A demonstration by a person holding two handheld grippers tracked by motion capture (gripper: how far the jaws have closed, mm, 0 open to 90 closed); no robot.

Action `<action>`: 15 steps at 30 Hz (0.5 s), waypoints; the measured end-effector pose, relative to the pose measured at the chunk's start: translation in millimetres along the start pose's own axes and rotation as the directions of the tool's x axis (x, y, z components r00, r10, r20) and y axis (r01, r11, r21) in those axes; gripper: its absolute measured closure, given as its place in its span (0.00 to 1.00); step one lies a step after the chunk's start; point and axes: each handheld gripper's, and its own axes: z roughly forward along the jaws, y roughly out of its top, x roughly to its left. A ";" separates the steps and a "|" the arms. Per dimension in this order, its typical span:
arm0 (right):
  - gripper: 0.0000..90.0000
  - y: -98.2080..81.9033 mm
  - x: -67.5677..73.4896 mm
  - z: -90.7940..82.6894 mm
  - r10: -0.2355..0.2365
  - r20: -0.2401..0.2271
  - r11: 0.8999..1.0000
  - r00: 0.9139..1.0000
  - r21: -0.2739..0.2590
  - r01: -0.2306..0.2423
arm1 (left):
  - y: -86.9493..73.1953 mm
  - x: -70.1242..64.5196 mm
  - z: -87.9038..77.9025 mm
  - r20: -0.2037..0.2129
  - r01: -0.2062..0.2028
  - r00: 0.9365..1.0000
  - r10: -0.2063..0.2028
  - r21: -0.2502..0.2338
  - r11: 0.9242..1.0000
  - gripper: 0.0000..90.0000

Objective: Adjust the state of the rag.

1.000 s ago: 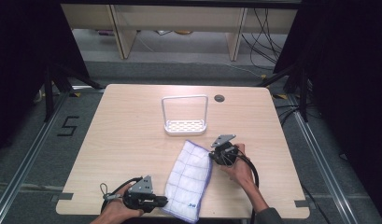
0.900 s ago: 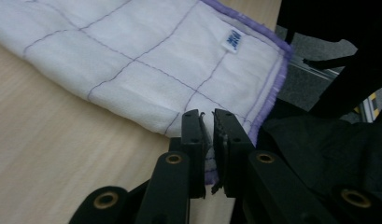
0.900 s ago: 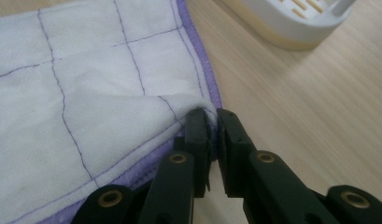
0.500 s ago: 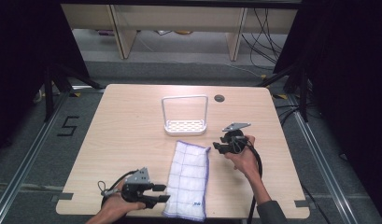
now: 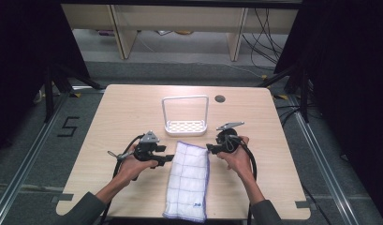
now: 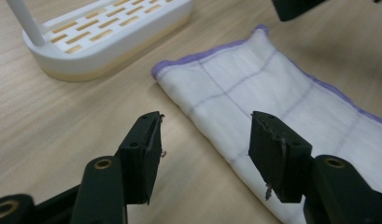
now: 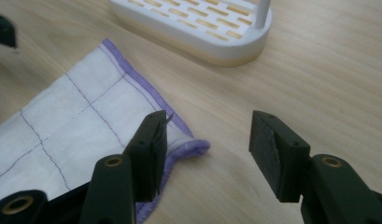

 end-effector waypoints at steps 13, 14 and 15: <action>0.51 4.0 4.3 16.9 0.041 0.023 0.998 0.999 0.056 -0.042 | 16.3 6.9 38.6 0.011 0.047 0.999 -0.047 0.036 0.998 0.47; 0.51 4.1 4.5 17.8 0.045 0.041 0.997 0.998 0.053 -0.047 | 18.2 6.3 41.0 0.009 0.045 0.999 -0.045 0.037 0.998 0.47; 0.51 3.6 3.9 18.5 0.040 0.055 0.997 0.998 0.060 -0.044 | 19.2 5.9 42.5 0.017 0.042 0.999 -0.042 0.034 0.999 0.47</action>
